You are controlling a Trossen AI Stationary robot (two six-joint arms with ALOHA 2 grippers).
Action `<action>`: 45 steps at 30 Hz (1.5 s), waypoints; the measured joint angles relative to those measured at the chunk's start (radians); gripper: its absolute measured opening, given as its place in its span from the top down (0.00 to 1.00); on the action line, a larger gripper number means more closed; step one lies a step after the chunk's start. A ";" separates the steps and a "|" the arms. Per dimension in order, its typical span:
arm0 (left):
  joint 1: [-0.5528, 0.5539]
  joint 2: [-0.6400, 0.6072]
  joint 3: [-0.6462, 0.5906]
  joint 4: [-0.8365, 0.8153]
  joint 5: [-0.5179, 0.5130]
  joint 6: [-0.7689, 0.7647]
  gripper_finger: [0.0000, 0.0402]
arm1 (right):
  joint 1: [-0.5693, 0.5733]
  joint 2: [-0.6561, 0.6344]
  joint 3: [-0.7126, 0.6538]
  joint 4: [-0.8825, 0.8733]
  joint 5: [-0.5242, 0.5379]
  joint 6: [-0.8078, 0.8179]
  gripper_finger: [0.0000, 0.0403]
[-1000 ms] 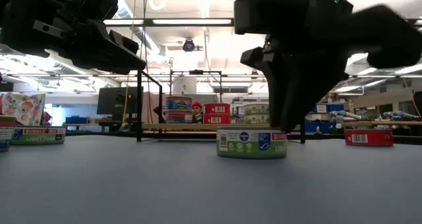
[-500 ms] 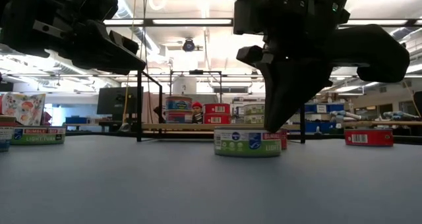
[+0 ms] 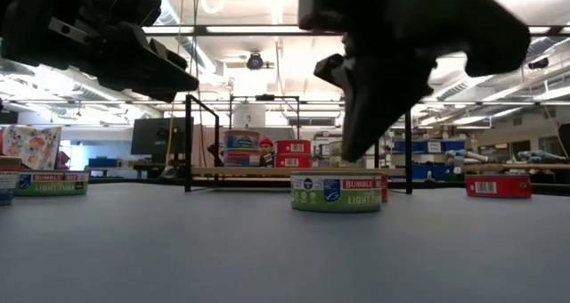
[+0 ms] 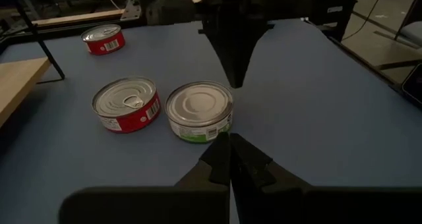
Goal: Stack canned seafood by type on shelf
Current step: Put the green tuna can on the shelf, then put the green tuna can on the shelf aligned with the other green tuna can
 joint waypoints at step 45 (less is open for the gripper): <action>0.080 0.309 0.017 0.269 -0.055 -0.107 0.99 | 0.010 -0.002 -0.126 0.028 0.099 0.214 0.85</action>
